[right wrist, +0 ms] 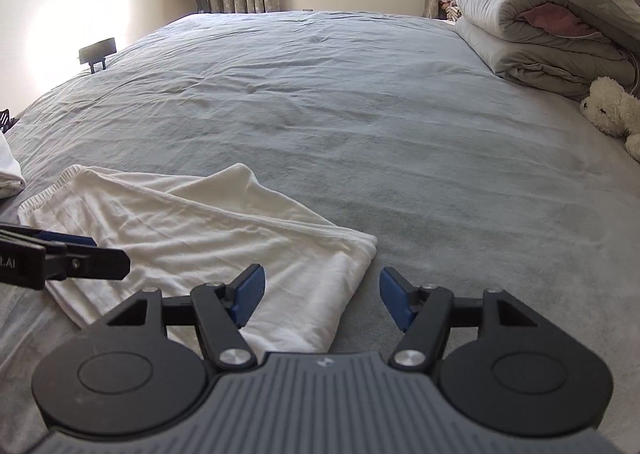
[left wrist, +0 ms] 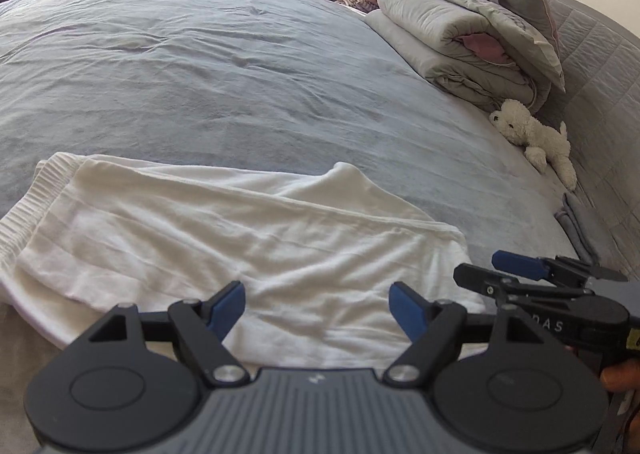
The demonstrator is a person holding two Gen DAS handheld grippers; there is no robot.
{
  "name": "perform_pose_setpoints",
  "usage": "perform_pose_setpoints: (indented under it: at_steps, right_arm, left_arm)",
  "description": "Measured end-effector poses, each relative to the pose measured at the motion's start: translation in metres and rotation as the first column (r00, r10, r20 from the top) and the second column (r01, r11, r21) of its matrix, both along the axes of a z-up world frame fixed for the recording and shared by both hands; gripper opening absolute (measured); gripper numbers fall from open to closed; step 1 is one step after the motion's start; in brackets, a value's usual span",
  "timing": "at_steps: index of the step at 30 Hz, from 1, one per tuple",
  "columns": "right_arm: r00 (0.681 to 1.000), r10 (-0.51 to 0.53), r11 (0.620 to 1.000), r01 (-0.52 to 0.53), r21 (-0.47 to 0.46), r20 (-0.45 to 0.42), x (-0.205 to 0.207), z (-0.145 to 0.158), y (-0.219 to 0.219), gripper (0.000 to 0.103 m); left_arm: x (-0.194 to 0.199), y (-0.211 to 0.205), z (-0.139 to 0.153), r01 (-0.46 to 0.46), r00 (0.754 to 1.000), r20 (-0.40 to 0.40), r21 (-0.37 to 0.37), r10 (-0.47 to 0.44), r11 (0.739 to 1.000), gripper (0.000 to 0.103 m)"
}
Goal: Fold clothes
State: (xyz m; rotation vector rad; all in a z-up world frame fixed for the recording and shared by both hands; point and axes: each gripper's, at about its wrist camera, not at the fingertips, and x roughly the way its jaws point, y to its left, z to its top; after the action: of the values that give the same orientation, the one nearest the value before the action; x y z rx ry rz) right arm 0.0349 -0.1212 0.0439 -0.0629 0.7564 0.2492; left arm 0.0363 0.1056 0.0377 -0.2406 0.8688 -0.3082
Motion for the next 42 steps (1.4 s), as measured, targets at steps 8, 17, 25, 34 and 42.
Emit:
perform_pose_setpoints:
  at_steps: [8, 17, 25, 34, 42]
  right_arm:
    - [0.995, 0.049, 0.995, -0.057, -0.087, -0.091, -0.003, -0.017, 0.012, 0.066]
    - [0.988, 0.089, 0.990, -0.102, -0.101, -0.126, -0.013, -0.014, 0.007, 0.066]
    - [0.977, 0.130, 0.983, -0.150, -0.110, -0.169, -0.019, -0.011, 0.007, 0.067]
    - [0.963, 0.176, 0.974, -0.201, -0.103, -0.205, -0.023, -0.011, 0.001, 0.070]
    - [0.962, 0.153, 0.988, -0.157, -0.002, -0.225, -0.017, -0.004, -0.025, 0.075]
  left_arm:
    - [0.000, -0.005, -0.010, 0.010, 1.000, -0.024, 0.053, -0.009, 0.999, 0.080]
    - [0.000, -0.006, -0.012, 0.013, 1.000, -0.023, 0.063, -0.012, 0.998, 0.080]
    - [-0.001, -0.006, -0.012, 0.018, 1.000, -0.020, 0.070, -0.017, 0.997, 0.080]
    - [-0.001, -0.008, -0.013, 0.026, 1.000, -0.018, 0.082, -0.025, 0.996, 0.081]
    - [-0.002, -0.007, -0.012, 0.030, 0.999, -0.021, 0.079, -0.028, 0.996, 0.081]
